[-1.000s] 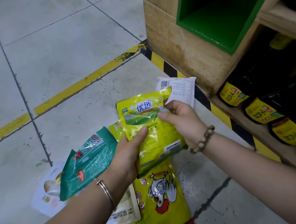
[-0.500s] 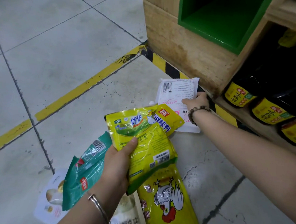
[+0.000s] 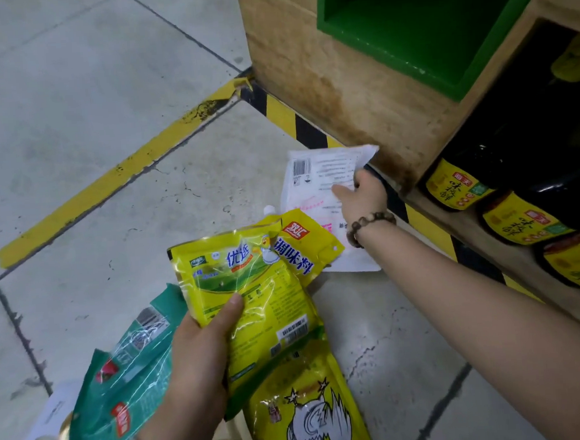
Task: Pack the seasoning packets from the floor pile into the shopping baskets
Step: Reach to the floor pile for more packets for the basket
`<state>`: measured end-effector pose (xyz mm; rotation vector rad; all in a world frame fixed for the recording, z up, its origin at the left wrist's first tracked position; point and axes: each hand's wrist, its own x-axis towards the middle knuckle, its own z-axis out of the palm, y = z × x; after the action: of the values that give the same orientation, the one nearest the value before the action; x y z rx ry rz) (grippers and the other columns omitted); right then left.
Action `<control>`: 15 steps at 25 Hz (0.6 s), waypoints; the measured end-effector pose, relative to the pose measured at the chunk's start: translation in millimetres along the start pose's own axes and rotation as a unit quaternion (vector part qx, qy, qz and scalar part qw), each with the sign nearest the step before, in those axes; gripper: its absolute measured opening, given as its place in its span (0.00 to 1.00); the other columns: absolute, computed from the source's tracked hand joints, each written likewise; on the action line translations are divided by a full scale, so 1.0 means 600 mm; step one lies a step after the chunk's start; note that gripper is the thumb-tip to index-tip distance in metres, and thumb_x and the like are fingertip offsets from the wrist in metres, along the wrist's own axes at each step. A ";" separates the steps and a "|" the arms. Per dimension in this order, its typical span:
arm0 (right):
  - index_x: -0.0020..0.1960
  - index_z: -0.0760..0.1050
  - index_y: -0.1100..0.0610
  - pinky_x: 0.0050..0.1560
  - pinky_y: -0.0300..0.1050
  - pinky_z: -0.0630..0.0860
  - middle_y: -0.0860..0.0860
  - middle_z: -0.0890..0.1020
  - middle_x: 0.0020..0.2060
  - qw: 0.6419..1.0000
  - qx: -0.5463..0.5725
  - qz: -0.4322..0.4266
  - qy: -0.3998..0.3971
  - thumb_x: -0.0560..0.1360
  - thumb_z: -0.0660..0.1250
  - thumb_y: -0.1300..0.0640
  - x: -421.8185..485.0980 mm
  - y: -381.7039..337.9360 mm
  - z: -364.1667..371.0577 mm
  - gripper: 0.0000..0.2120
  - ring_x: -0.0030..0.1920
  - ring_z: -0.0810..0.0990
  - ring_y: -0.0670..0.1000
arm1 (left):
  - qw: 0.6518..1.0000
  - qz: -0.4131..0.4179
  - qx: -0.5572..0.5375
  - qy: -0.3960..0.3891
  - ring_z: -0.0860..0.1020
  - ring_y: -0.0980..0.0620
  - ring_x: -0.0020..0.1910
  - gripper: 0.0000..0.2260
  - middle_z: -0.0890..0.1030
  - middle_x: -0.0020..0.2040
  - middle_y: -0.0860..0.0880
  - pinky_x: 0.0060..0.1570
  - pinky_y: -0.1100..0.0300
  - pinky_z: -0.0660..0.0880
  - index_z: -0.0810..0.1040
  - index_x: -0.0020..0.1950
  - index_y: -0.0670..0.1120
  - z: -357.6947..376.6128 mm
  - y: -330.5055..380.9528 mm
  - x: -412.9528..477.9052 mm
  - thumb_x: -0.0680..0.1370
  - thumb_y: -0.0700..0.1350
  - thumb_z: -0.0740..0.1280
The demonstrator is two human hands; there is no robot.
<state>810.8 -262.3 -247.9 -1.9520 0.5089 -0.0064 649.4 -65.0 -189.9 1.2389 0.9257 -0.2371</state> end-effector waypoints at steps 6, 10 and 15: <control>0.50 0.73 0.67 0.41 0.28 0.70 0.48 0.77 0.43 0.969 0.005 -0.196 0.153 0.75 0.64 0.60 -0.126 -0.023 -0.119 0.10 0.43 0.75 0.40 | 0.999 -0.002 0.009 0.036 0.84 0.46 0.39 0.07 0.85 0.43 0.46 0.31 0.54 0.80 0.79 0.52 0.47 0.003 0.003 -0.039 0.74 0.44 0.69; 0.61 0.70 0.63 0.51 0.25 0.68 0.42 0.76 0.51 0.990 0.012 -0.106 0.094 0.77 0.62 0.60 -0.238 -0.052 -0.232 0.14 0.53 0.74 0.37 | 0.999 -0.013 0.052 0.003 0.84 0.49 0.36 0.05 0.85 0.40 0.48 0.28 0.57 0.78 0.80 0.50 0.47 -0.003 0.035 -0.139 0.76 0.41 0.67; 0.60 0.69 0.54 0.51 0.26 0.71 0.42 0.76 0.53 0.998 0.025 0.036 0.039 0.78 0.62 0.63 -0.414 -0.128 -0.393 0.12 0.53 0.75 0.34 | 0.992 -0.064 0.092 -0.056 0.84 0.49 0.37 0.07 0.85 0.41 0.47 0.29 0.57 0.78 0.79 0.52 0.46 -0.006 0.089 -0.328 0.76 0.39 0.66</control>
<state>556.7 -354.2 -23.3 -1.8884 0.6238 -0.0488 556.6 -105.0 -12.5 1.3215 0.9020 -0.4987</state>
